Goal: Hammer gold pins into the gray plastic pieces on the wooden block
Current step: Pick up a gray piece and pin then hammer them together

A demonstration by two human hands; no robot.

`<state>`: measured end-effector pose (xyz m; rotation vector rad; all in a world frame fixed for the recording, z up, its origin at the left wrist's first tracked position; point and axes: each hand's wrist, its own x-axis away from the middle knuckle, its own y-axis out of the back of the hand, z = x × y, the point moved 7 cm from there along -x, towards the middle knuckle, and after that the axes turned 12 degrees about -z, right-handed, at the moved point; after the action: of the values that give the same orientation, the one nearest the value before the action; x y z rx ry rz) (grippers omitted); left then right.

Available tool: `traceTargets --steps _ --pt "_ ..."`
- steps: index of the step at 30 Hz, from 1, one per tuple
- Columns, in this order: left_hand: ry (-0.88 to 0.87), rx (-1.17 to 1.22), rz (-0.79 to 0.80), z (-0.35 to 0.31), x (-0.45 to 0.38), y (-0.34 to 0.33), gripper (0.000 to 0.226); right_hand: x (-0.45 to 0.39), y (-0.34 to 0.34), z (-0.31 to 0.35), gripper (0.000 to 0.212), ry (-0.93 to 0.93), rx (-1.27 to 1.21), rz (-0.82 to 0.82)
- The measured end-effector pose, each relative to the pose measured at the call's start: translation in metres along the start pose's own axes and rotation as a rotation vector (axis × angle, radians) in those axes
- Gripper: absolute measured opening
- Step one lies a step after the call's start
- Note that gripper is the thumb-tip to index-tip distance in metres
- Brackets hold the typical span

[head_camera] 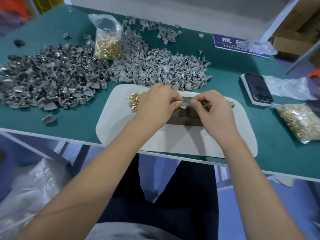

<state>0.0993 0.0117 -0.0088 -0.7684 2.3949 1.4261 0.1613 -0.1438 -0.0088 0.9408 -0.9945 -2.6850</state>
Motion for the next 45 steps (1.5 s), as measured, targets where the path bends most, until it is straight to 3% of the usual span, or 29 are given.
traceTargets --steps 7,16,25,29,33,39,45 --pt "-0.006 0.017 -0.045 0.001 0.002 -0.003 0.014 0.009 -0.002 0.006 0.005 0.024 -0.047 0.007" --pt "-0.088 -0.021 -0.068 -0.002 0.005 -0.005 0.011 0.000 -0.010 0.015 0.014 0.117 0.181 0.086" --pt "-0.088 0.029 -0.103 0.003 0.000 -0.005 0.008 -0.022 -0.017 0.038 0.024 0.364 0.435 0.352" --pt "-0.092 0.044 -0.105 0.005 0.001 -0.009 0.007 -0.022 -0.023 0.045 0.020 0.494 0.497 0.386" --pt "-0.061 0.073 -0.098 0.008 0.001 -0.011 0.006 -0.026 -0.024 0.036 0.022 0.408 0.411 0.409" --pt "-0.024 0.114 -0.085 0.011 0.001 -0.013 0.014 -0.020 -0.010 0.022 0.009 0.170 0.138 0.238" --pt "0.020 0.289 -0.021 0.019 0.000 -0.021 0.010 -0.021 -0.014 0.021 0.012 0.127 0.177 0.236"
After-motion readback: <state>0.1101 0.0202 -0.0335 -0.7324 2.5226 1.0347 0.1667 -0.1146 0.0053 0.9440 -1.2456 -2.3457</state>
